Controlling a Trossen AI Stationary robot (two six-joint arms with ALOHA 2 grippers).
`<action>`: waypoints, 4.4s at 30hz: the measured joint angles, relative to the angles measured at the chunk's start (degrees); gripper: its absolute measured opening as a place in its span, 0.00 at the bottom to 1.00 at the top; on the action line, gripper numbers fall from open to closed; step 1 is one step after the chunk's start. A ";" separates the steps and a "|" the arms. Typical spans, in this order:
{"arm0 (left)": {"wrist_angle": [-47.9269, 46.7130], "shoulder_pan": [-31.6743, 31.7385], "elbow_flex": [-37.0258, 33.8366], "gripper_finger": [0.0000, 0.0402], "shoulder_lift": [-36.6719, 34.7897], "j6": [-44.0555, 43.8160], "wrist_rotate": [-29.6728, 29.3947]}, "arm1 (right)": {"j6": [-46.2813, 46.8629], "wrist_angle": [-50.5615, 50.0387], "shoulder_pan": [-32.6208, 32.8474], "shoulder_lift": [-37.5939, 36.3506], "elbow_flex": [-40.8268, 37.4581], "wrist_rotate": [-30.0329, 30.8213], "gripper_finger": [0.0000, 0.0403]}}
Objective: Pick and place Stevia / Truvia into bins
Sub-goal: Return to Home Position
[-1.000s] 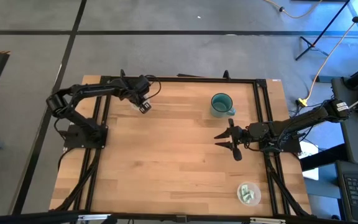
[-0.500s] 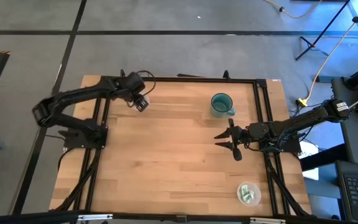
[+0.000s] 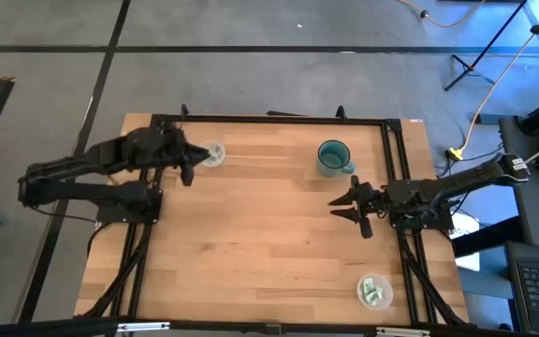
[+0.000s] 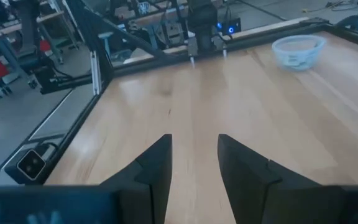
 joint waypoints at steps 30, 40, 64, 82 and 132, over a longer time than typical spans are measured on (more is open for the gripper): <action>40.56 -24.04 -41.45 0.15 -26.34 5.03 -0.51 | 1.58 -2.80 -0.91 -16.41 -10.00 0.04 0.33; 41.60 -24.03 -43.75 0.15 -26.55 8.70 -5.21 | -3.01 -2.64 -3.49 -19.13 -10.00 0.06 0.33; 28.10 -24.00 -43.75 0.15 -40.20 11.51 -17.63 | -7.56 -14.85 -17.90 -38.38 -9.97 -1.61 0.33; 26.89 -22.55 -43.73 0.15 -40.13 20.96 -24.51 | -15.14 -15.00 -17.95 -38.06 -9.97 -1.63 0.33; 26.89 -22.57 -43.73 0.15 -40.11 18.98 -23.72 | -16.52 -14.96 -17.93 -38.06 -9.93 -1.60 0.33</action>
